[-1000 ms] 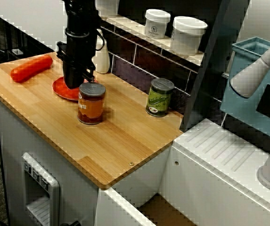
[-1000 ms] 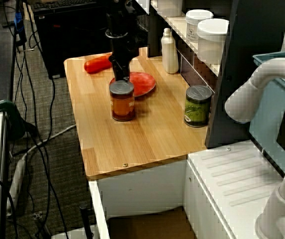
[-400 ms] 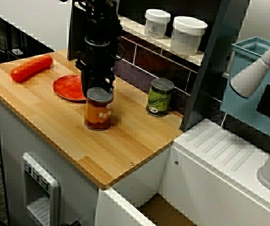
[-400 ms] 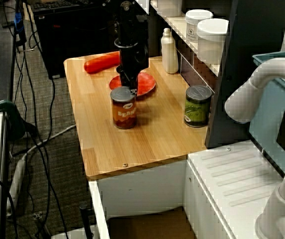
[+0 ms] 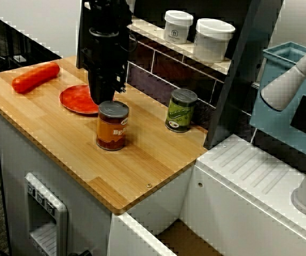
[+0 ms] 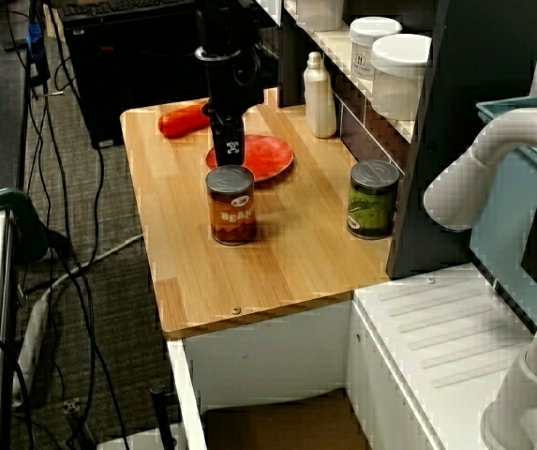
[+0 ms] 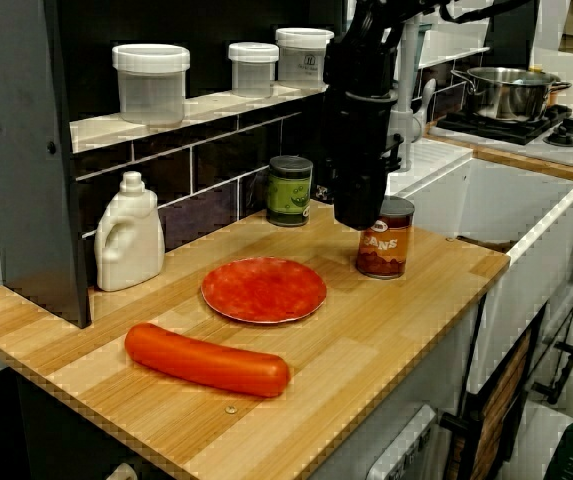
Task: Push into sink
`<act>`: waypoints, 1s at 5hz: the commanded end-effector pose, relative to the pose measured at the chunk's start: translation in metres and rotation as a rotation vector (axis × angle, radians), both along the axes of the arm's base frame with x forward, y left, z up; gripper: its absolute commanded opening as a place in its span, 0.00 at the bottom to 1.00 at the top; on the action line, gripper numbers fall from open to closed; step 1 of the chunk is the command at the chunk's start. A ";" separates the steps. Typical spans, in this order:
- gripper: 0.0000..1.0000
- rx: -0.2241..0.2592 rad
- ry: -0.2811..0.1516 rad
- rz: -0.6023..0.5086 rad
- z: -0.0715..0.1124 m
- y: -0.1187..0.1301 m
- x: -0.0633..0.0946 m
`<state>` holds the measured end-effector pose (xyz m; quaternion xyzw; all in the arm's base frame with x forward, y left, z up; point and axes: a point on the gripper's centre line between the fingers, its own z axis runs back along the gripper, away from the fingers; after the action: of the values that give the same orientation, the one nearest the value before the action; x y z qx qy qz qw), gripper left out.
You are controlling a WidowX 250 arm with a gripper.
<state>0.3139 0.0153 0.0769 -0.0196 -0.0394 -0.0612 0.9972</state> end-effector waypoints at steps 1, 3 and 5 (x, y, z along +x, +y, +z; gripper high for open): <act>0.00 0.003 -0.053 -0.034 0.024 -0.001 -0.009; 0.00 0.055 -0.051 -0.002 0.010 0.017 -0.008; 0.00 0.068 -0.059 0.009 0.006 0.024 -0.009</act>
<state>0.3057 0.0367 0.0752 0.0140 -0.0559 -0.0549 0.9968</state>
